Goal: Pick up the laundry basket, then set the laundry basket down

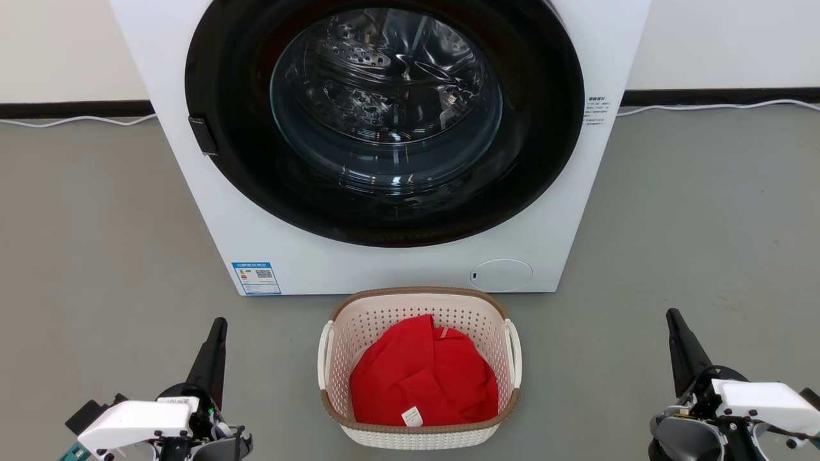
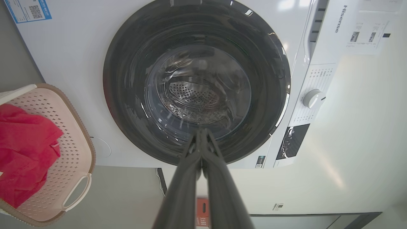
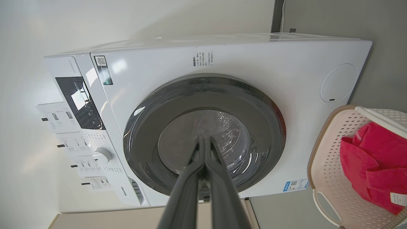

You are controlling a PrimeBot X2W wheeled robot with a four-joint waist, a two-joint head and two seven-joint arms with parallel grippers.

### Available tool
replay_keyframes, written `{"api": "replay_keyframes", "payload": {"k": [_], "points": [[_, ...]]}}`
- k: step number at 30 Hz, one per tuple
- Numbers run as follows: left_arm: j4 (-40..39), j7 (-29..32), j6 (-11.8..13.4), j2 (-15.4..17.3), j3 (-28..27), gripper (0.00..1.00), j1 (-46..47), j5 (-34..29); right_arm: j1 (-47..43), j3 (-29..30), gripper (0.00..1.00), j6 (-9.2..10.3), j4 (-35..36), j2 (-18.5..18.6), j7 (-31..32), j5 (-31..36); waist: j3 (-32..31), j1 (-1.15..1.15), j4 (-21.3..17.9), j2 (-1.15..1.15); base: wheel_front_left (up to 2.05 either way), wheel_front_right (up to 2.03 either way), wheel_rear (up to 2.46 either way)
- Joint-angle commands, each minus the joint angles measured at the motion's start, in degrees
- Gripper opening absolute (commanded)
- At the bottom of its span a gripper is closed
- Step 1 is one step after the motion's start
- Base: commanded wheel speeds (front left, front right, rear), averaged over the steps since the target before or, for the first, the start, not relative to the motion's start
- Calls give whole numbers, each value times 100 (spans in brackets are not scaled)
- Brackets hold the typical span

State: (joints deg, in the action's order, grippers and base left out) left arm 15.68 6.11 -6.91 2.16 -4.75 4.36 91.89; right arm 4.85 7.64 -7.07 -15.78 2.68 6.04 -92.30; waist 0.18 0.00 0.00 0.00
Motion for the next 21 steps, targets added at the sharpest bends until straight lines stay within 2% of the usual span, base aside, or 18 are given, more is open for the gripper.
{"api": "replay_keyframes", "payload": {"k": [1, 21], "points": [[-165, 36, -58, 72, -175, 0, 182, 30, 133, -114, 0, -42, 176, 20, 44, 12, 0, 0, 0, 0, 0, 0, 0], [-165, 35, -58, 72, -175, 0, 182, 30, 133, -114, 0, -42, 176, 20, 44, 12, 0, 0, 0, 0, 0, 0, 0]]}}
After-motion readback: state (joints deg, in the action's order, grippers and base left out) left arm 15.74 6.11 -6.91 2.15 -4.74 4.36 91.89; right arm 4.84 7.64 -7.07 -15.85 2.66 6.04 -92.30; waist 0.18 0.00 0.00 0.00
